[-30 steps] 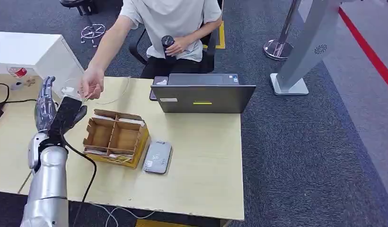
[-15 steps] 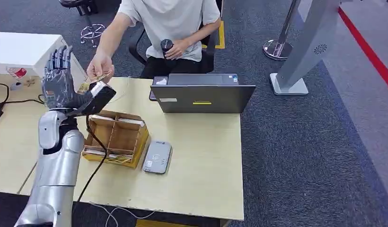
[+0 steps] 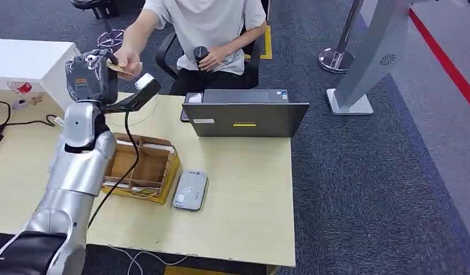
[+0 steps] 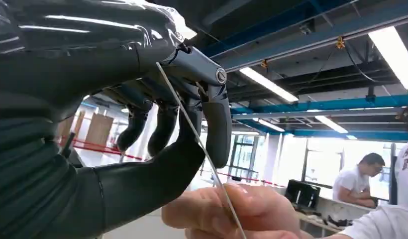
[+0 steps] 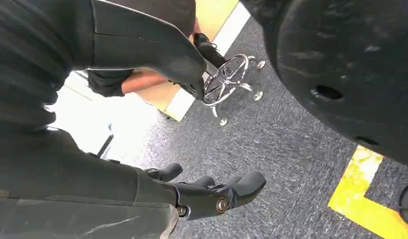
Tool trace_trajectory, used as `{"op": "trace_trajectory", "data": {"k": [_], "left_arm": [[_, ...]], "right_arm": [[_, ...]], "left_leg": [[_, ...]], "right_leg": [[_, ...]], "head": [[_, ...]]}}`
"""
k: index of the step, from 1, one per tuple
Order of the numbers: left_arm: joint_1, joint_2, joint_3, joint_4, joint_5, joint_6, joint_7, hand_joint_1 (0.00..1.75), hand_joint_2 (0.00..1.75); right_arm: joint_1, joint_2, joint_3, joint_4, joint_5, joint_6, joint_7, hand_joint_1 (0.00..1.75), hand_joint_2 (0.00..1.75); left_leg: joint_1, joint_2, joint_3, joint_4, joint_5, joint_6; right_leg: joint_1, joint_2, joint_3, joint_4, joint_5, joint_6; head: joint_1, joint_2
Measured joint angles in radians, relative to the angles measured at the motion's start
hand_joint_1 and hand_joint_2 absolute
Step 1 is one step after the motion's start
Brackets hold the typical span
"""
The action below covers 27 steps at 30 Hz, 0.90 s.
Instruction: Pass the card to the sensor for recognition and then transmit it.
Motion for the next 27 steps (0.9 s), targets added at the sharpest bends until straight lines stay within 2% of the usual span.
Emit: {"op": "trace_trajectory", "data": {"k": [4,8,11,14,18,21,24,27], "left_arm": [[-0.061,0.009,-0.039,0.087,-0.062,0.000,0.073,1.75,1.75],[-0.106,0.011,-0.061,0.157,-0.077,-0.006,0.130,1.75,1.75],[-0.116,0.008,-0.068,0.183,-0.078,0.003,0.134,1.75,1.75],[-0.099,-0.006,-0.068,0.180,-0.078,0.010,0.077,1.75,1.75],[0.001,-0.053,-0.068,0.077,-0.075,0.007,-0.022,1.75,1.75],[0.117,-0.100,-0.070,-0.072,-0.056,-0.026,-0.088,1.75,1.75],[0.245,-0.134,-0.120,-0.235,-0.006,-0.063,-0.123,1.75,1.75],[0.359,-0.138,-0.204,-0.373,0.014,-0.069,-0.115,1.75,1.75]], "right_arm": [[-0.002,0.000,0.003,-0.005,0.000,-0.003,0.007,0.00,1.75],[-0.005,0.000,0.009,-0.010,0.000,-0.005,0.015,0.00,1.75],[-0.006,0.000,0.010,-0.012,-0.003,-0.013,0.017,0.00,1.75],[-0.007,0.000,0.010,-0.015,-0.018,-0.016,0.017,0.00,1.75],[-0.007,0.003,0.010,-0.016,-0.048,-0.024,0.016,0.00,1.75],[-0.006,0.013,0.005,-0.014,-0.077,-0.035,0.013,0.00,1.75],[-0.006,0.033,-0.007,-0.003,-0.110,-0.035,0.002,0.00,1.75],[-0.005,0.053,-0.013,0.017,-0.125,-0.035,-0.008,0.00,1.75]], "left_leg": [[0.000,0.000,0.000,0.000,0.000,0.000],[0.000,0.000,0.000,0.000,0.000,0.000],[0.000,0.000,0.000,0.000,0.000,0.000],[0.000,0.000,0.000,0.000,0.000,0.000],[0.000,0.000,0.000,0.000,0.000,0.000],[-0.001,0.000,-0.001,0.000,0.000,0.000],[-0.001,0.002,0.000,0.000,-0.002,0.001],[-0.001,0.001,-0.001,0.000,-0.002,0.001]], "right_leg": [[0.000,0.000,0.000,0.000,0.000,0.000],[0.000,0.000,0.000,0.000,0.000,0.000],[0.000,0.000,0.000,0.000,0.000,0.000],[0.000,0.000,0.000,0.000,0.000,0.000],[0.000,0.000,0.000,0.000,0.000,0.000],[0.000,0.000,0.000,0.000,0.000,0.000],[-0.001,0.002,0.000,-0.001,0.000,0.000],[-0.001,0.001,-0.001,-0.001,-0.001,0.001]], "head": [[0.000,0.000],[0.000,0.000],[0.000,0.000],[0.000,0.000],[0.000,0.000],[0.000,0.000],[0.002,0.000],[0.001,0.000]]}}
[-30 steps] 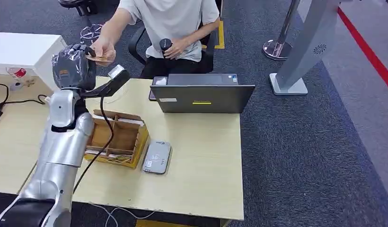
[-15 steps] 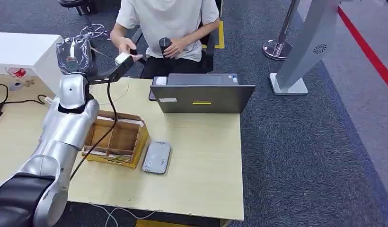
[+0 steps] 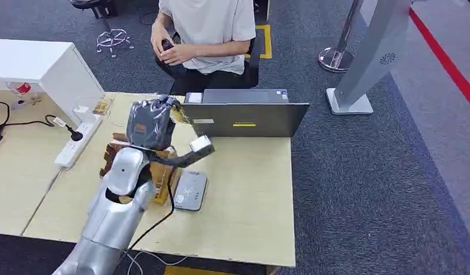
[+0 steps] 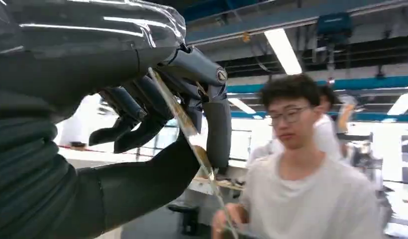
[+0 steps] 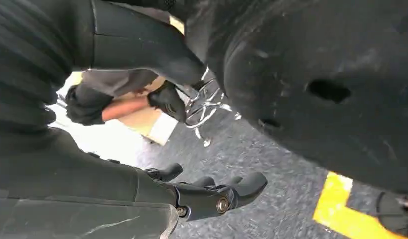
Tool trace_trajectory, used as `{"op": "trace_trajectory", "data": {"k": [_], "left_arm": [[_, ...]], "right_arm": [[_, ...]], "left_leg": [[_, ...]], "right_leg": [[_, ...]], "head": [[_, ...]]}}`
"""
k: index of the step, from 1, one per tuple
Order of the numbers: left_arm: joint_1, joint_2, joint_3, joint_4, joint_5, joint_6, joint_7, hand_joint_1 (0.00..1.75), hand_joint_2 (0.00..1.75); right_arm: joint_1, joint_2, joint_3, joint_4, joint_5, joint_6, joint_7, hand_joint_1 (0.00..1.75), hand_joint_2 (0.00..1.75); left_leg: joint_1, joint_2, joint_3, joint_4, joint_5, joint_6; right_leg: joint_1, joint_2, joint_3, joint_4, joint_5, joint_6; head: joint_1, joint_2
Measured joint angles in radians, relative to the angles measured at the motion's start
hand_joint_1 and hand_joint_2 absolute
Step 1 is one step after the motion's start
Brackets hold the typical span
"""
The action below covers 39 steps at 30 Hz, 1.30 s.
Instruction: Pass the card to the sensor for recognition and then transmit it.
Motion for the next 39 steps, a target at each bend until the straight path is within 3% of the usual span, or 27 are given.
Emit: {"op": "trace_trajectory", "data": {"k": [9,14,17,21,23,28,39], "left_arm": [[0.083,0.003,-0.061,-0.147,0.026,-0.010,0.010,1.75,1.75],[0.148,0.008,-0.113,-0.206,0.035,-0.010,-0.034,1.75,1.75],[0.199,0.017,-0.185,-0.225,0.024,-0.058,0.005,1.75,1.75],[0.200,0.024,-0.212,-0.128,-0.063,-0.185,0.178,1.75,1.75],[0.196,0.023,-0.211,-0.061,-0.089,-0.228,0.225,1.75,1.75],[0.195,0.020,-0.211,0.044,-0.092,-0.278,0.256,1.75,1.75],[0.189,0.021,-0.211,0.088,-0.092,-0.293,0.298,1.75,1.75]], "right_arm": [[0.000,0.012,-0.011,0.025,-0.006,0.002,-0.001,0.00,1.75],[0.001,0.021,-0.017,0.031,-0.029,-0.008,-0.009,0.00,1.75],[0.000,0.030,-0.020,0.035,-0.039,-0.018,-0.013,0.00,1.75],[-0.002,0.030,-0.018,0.038,-0.037,-0.016,-0.006,0.00,1.75],[-0.003,0.030,-0.014,0.039,-0.038,-0.016,0.004,0.00,1.75],[-0.008,0.031,-0.005,0.040,-0.050,-0.016,0.011,0.00,1.75],[-0.012,0.032,0.013,0.044,-0.060,-0.016,0.017,0.00,1.75]], "left_leg": [[0.001,0.000,0.000,0.000,0.001,0.000],[0.000,0.000,0.000,0.000,0.001,0.000],[0.000,-0.001,0.000,0.000,0.000,0.000],[0.000,0.000,0.000,0.000,0.000,0.000],[0.000,0.000,0.000,0.000,0.001,0.000],[0.000,0.000,0.000,0.000,0.001,0.001],[0.000,-0.001,0.000,0.000,0.001,0.001]], "right_leg": [[0.000,-0.001,0.001,0.001,0.000,0.000],[0.000,0.000,0.001,0.000,0.000,0.000],[0.000,-0.001,0.001,0.000,-0.001,0.001],[0.000,-0.001,0.001,0.000,0.000,0.001],[0.000,-0.001,0.001,0.000,0.000,0.000],[0.000,-0.002,0.001,0.000,0.000,0.000],[0.000,-0.002,0.001,0.000,0.000,0.000]], "head": [[0.000,0.000],[-0.001,0.000],[0.000,0.000],[0.000,0.000],[-0.001,0.000],[-0.001,0.000],[-0.001,0.000]]}}
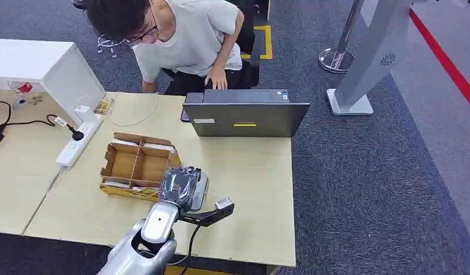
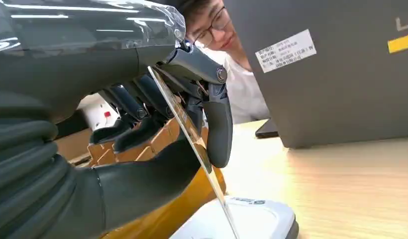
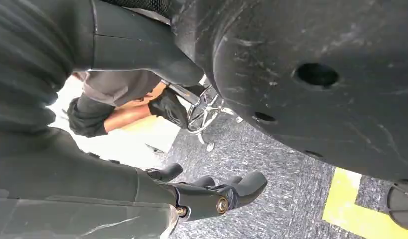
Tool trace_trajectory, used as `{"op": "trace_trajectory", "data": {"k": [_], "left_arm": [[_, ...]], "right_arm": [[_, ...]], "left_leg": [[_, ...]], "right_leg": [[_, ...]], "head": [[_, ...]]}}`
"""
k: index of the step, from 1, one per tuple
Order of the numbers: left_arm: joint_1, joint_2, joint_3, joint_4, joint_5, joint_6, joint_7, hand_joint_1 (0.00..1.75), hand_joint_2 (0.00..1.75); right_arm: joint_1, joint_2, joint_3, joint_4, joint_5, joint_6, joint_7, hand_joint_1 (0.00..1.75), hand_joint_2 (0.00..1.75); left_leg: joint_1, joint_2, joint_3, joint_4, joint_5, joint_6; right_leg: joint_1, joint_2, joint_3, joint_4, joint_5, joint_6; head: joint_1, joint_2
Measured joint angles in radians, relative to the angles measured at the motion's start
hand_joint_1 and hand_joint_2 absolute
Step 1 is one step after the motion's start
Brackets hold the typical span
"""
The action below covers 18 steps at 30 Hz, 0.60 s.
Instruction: Pass the card to the sensor for recognition and then transmit it.
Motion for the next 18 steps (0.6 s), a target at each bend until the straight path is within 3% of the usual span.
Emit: {"op": "trace_trajectory", "data": {"k": [8,18], "left_arm": [[-0.021,0.000,0.000,0.033,0.000,-0.056,0.067,1.75,1.75],[-0.025,0.000,0.000,0.035,0.000,-0.074,0.067,1.75,1.75]], "right_arm": [[-0.004,0.000,0.015,0.000,-0.003,0.000,0.006,0.00,1.75],[-0.005,0.000,0.020,0.000,-0.003,0.000,0.006,0.00,1.75]], "left_leg": [[0.000,0.000,0.000,0.000,0.000,0.000],[0.000,0.000,0.000,0.000,0.000,0.000]], "right_leg": [[0.000,0.000,0.000,0.000,0.000,0.000],[0.000,0.000,0.000,0.000,0.000,0.000]], "head": [[0.000,0.000],[0.000,0.000]]}}
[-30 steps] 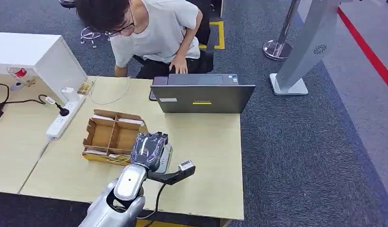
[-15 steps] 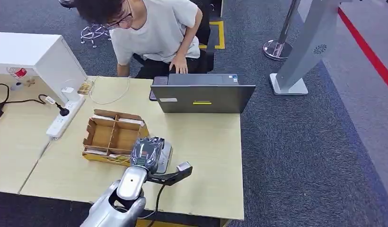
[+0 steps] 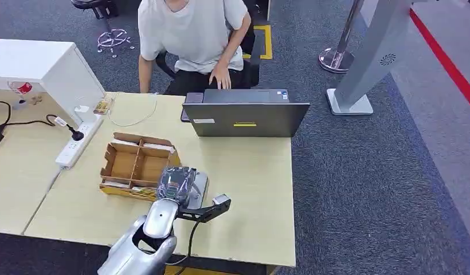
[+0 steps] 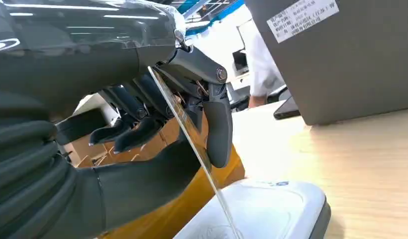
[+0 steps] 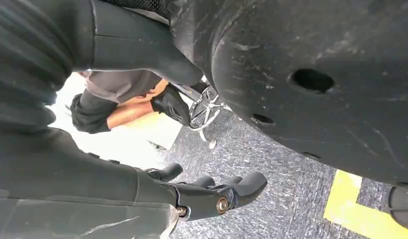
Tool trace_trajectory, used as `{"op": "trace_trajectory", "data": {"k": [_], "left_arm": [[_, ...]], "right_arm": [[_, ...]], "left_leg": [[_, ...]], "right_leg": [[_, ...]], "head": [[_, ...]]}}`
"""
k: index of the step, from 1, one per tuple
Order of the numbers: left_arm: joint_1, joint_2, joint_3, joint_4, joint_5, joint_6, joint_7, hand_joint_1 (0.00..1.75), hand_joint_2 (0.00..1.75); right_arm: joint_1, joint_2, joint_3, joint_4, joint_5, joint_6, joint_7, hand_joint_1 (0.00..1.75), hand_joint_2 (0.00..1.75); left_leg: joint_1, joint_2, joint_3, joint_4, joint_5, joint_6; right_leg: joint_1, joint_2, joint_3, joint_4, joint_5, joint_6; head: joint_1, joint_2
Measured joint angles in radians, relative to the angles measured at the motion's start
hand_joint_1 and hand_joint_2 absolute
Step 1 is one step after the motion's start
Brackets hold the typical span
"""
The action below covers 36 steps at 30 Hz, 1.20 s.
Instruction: Pass the card to the sensor for recognition and then transmit it.
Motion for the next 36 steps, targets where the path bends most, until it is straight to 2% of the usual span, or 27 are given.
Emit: {"op": "trace_trajectory", "data": {"k": [3,9,14,17,19,20,23,27,30,36], "left_arm": [[-0.005,0.000,0.000,0.010,0.000,-0.010,0.000,1.75,1.75],[-0.036,-0.010,0.024,0.030,0.000,0.057,-0.044,1.75,1.75],[-0.050,-0.023,0.038,-0.024,0.000,0.210,-0.106,1.75,1.75],[-0.060,-0.031,0.040,-0.093,0.000,0.350,-0.150,1.75,1.75],[-0.071,-0.031,0.040,-0.152,0.000,0.422,-0.150,1.75,1.75],[-0.081,-0.029,0.040,-0.182,0.000,0.435,-0.150,1.75,1.75],[-0.117,-0.024,0.049,-0.234,0.000,0.441,-0.156,1.75,1.75],[-0.207,0.005,0.064,-0.228,0.000,0.411,-0.070,1.75,1.75],[-0.289,0.030,0.081,-0.152,0.000,0.396,-0.021,1.75,1.75],[-0.369,0.045,0.132,-0.017,0.000,0.391,-0.016,1.75,1.75]], "right_arm": [[-0.001,0.000,0.004,0.000,-0.001,0.000,0.000,0.00,1.75],[-0.001,0.000,0.022,0.000,-0.025,0.000,0.000,0.00,1.75],[0.001,0.000,0.027,0.001,-0.044,-0.001,-0.005,0.00,1.75],[0.002,0.000,0.032,0.001,-0.046,0.002,-0.009,0.00,1.75],[0.002,0.000,0.042,0.002,-0.044,0.004,-0.013,0.00,1.75],[0.002,0.000,0.049,0.002,-0.043,0.005,-0.015,0.00,1.75],[0.001,-0.001,0.063,0.003,-0.034,0.008,-0.016,0.00,1.75],[0.000,-0.006,0.084,-0.002,-0.023,0.011,-0.008,0.00,1.75],[-0.001,-0.013,0.101,-0.010,-0.017,0.013,0.000,0.00,1.75],[-0.001,-0.022,0.120,-0.023,-0.016,0.015,0.003,0.00,1.75]], "left_leg": [[0.000,0.000,0.000,0.000,0.000,0.000],[0.000,0.000,0.000,0.000,0.000,0.000],[0.000,0.000,0.000,0.000,0.000,0.000],[0.000,0.000,0.000,0.000,0.000,0.000],[0.000,0.000,0.000,0.000,0.000,0.000],[0.000,0.000,0.000,0.000,0.000,0.000],[0.000,-0.001,0.000,0.000,0.000,0.000],[0.000,-0.001,0.000,0.000,0.001,0.000],[0.000,-0.001,0.000,0.000,0.003,-0.001],[0.000,-0.001,0.000,0.000,0.003,-0.001]], "right_leg": [[0.000,0.000,0.000,0.000,0.000,0.000],[0.000,0.000,0.000,0.000,0.000,0.000],[0.000,0.000,0.000,0.000,0.000,0.000],[0.000,0.000,0.000,0.000,0.000,0.000],[0.000,0.000,0.000,0.000,0.000,0.000],[0.000,0.000,0.000,0.000,0.000,0.000],[0.000,-0.001,0.000,0.000,0.000,0.000],[0.000,-0.001,0.000,0.000,0.001,0.000],[0.000,-0.001,0.000,0.001,0.002,-0.001],[0.000,-0.001,0.000,0.001,0.002,-0.001]], "head": [[0.000,0.000],[0.000,0.000],[0.000,0.000],[0.000,0.000],[0.000,0.000],[0.000,0.000],[0.000,0.000],[-0.001,0.000],[0.000,0.000],[0.000,0.000]]}}
